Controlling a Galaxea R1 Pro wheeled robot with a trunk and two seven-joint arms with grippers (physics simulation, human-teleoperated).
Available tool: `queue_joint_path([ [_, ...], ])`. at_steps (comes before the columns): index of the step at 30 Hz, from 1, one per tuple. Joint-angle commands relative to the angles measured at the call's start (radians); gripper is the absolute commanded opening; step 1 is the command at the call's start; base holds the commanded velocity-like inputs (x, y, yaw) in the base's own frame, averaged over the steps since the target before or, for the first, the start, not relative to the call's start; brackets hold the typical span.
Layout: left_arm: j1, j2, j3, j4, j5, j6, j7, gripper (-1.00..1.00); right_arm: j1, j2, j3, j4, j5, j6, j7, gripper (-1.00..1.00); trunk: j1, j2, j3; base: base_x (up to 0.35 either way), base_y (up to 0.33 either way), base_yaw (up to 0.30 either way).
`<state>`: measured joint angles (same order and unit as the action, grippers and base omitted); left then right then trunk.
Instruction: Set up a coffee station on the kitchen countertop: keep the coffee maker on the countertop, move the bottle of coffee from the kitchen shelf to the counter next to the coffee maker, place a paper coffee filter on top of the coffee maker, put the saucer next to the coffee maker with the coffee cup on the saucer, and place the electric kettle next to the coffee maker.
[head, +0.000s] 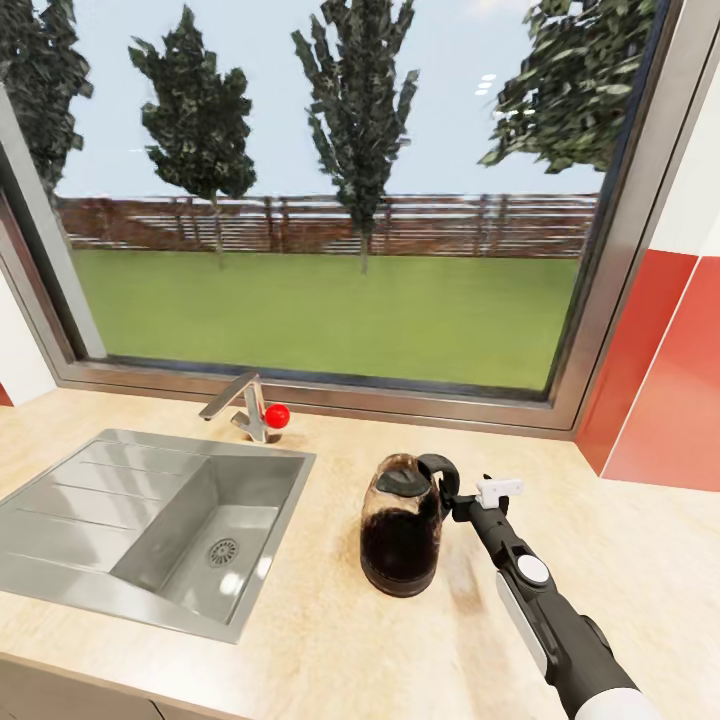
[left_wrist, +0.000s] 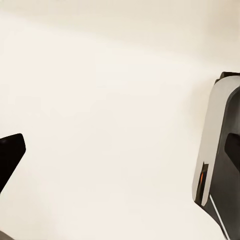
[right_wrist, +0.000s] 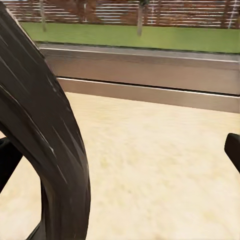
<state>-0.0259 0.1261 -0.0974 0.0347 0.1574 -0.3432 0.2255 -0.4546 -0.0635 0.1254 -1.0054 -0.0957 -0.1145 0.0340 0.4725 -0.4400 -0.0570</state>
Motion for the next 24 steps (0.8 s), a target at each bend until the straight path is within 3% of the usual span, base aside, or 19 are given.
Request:
queue_joint_path([
  [1, -0.002, 0.0, -0.009, 0.004, 0.009, -0.007, 0.001, 1.0, -0.001, -0.001, 0.002, 0.001, -0.01, -0.004, 0.003, 1.0, 0.001, -0.002, -0.002, 0.003, 0.0, 0.0],
  [23, -0.002, 0.0, -0.009, 0.004, 0.008, -0.007, 0.001, 1.0, -0.001, -0.001, 0.003, 0.0, -0.01, -0.004, 0.004, 1.0, 0.001, -0.002, -0.002, 0.0, 0.011, 0.0],
  [24, -0.002, 0.0, -0.009, 0.004, 0.008, -0.007, 0.001, 1.0, -0.001, -0.001, 0.003, 0.0, -0.01, -0.004, 0.004, -1.0, 0.001, -0.002, -0.002, 0.0, 0.0, 0.0],
])
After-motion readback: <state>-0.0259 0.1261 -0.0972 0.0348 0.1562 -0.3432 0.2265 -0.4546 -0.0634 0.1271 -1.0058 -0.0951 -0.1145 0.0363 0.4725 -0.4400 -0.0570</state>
